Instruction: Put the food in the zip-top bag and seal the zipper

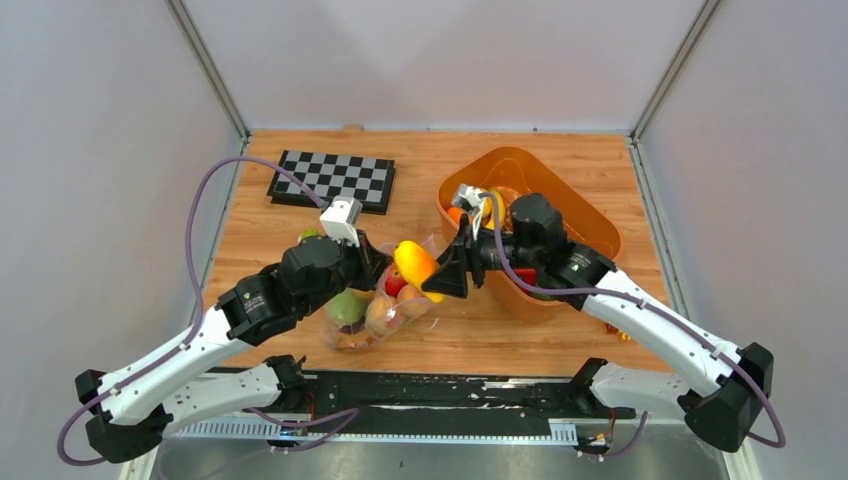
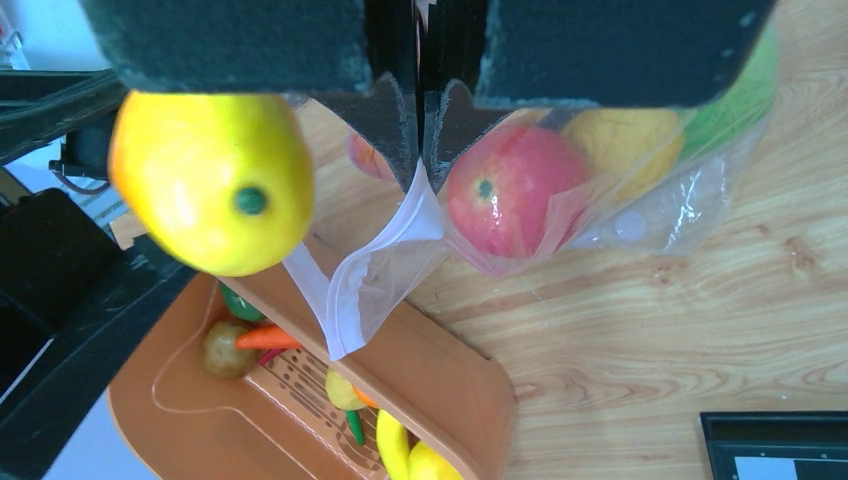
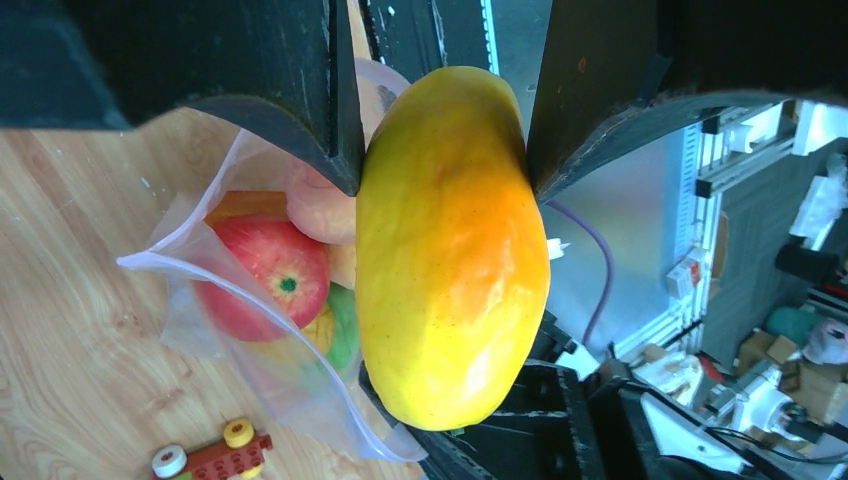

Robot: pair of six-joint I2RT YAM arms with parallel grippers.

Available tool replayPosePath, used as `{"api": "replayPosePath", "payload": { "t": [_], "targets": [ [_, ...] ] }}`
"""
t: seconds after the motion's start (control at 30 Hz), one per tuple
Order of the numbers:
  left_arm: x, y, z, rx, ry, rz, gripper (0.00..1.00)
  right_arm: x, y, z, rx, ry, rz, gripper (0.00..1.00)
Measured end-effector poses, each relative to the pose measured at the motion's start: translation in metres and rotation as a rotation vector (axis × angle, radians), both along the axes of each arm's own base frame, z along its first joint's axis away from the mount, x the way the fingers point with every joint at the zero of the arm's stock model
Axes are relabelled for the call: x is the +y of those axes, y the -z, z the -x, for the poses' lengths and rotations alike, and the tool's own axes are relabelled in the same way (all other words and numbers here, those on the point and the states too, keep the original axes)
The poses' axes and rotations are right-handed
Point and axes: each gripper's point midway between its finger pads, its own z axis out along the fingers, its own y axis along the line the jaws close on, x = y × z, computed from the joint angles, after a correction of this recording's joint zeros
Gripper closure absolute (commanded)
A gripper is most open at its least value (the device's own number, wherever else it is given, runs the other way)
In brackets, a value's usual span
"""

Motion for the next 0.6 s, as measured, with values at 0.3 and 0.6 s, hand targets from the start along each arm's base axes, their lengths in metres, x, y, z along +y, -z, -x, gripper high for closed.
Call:
{"api": "replayPosePath", "payload": {
  "t": [0.3, 0.6],
  "targets": [
    [0.003, -0.003, 0.002, -0.005, 0.003, 0.008, 0.96, 0.012, 0.031, -0.007, -0.028, 0.043, 0.182, 0.65],
    [0.004, -0.005, 0.002, -0.006, 0.001, -0.006, 0.92, 0.013, 0.036, -0.011, -0.094, 0.095, 0.326, 0.62]
  ]
}}
